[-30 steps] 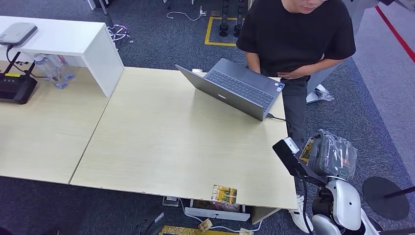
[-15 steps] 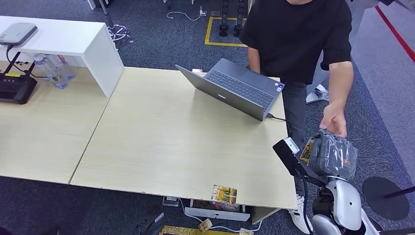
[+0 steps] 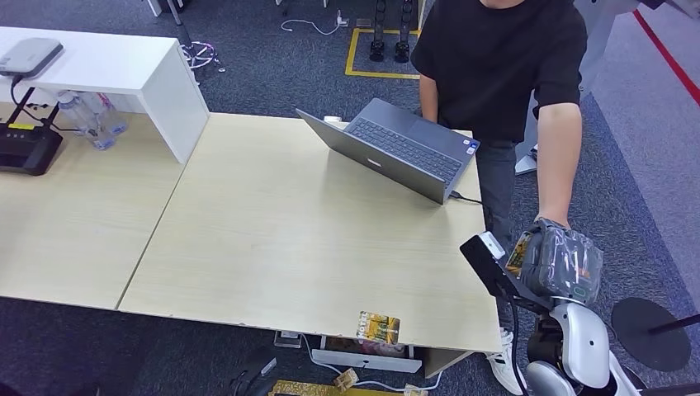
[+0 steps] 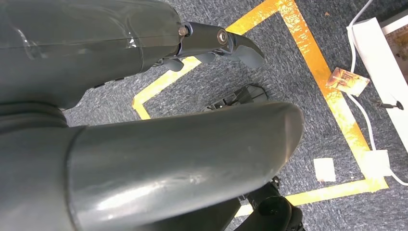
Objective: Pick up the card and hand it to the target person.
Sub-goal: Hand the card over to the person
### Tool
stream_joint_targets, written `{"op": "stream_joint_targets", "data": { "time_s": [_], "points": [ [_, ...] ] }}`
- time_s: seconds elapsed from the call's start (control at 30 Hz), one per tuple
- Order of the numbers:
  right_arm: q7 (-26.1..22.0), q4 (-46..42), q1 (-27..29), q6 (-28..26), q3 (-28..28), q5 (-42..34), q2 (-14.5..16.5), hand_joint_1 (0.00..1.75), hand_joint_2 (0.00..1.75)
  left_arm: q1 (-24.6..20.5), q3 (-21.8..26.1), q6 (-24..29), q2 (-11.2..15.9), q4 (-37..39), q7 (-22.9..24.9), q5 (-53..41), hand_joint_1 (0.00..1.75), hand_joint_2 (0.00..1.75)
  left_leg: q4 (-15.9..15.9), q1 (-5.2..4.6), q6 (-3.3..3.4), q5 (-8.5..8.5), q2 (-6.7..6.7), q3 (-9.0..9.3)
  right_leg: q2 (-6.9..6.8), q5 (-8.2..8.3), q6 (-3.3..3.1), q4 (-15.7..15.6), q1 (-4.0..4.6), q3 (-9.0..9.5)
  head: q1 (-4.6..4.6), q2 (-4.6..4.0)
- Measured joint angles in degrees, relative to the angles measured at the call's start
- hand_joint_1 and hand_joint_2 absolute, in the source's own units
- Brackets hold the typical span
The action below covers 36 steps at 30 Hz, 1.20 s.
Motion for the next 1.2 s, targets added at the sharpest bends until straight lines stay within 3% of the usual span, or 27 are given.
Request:
{"op": "stream_joint_targets", "data": {
  "time_s": [0.23,0.47,0.5,0.6,0.63,0.73,1.2],
  "points": [
    [0.0,0.0,0.0,-0.3,-0.1,0.8,-0.1,1.53,1.75,0.0,0.0,-0.1,0.0,0.0,0.0,0.0,0.00,0.00,0.0,0.00,0.00,0.00,0.00,0.00,-0.01,0.00,0.00,0.0,0.00,0.00,-0.01,0.00],
    [-0.1,-1.5,0.1,-0.8,-3.1,13.2,-2.6,1.36,1.75,0.0,0.0,0.0,0.0,0.0,0.3,0.1,0.00,0.00,0.0,-0.01,0.00,0.00,-0.01,0.00,-0.01,0.00,0.00,0.0,-0.01,-0.01,-0.01,0.00],
    [-0.1,-1.8,0.2,-0.7,-3.7,14.5,-2.9,1.21,1.75,0.0,0.0,0.0,0.0,0.0,0.3,0.1,0.00,0.00,0.0,-0.01,0.00,0.00,-0.01,0.00,-0.01,0.00,0.00,0.0,-0.01,-0.01,-0.01,0.00],
    [-0.2,-2.2,0.8,-0.4,-5.5,16.8,-3.7,0.24,1.75,0.1,0.0,0.0,0.0,0.0,0.3,0.2,0.00,0.00,0.0,-0.01,0.00,0.00,-0.01,0.00,-0.01,0.00,0.00,0.0,-0.01,-0.01,-0.01,0.00],
    [-0.2,-2.3,1.0,-0.4,-6.0,17.3,-3.9,0.07,1.75,0.1,0.0,0.0,0.0,0.0,0.2,0.2,0.00,0.00,0.0,-0.01,0.00,0.00,-0.01,0.00,-0.01,0.00,0.00,0.0,-0.01,-0.01,-0.01,0.00],
    [-0.2,-2.6,1.7,0.1,-7.4,18.7,-4.4,0.00,1.75,0.1,0.0,0.0,0.0,0.0,0.2,0.2,0.00,0.00,0.0,-0.01,0.00,0.00,-0.01,0.01,0.00,0.00,0.00,0.0,-0.01,-0.01,-0.01,0.00],
    [-0.3,-2.7,2.9,5.9,-10.1,17.9,-5.7,0.00,1.75,0.1,0.0,0.0,0.0,0.0,0.1,0.4,0.00,0.00,0.0,-0.01,0.00,0.00,0.01,0.01,0.01,0.00,0.00,0.0,-0.01,-0.01,-0.01,0.00]
  ]
}}
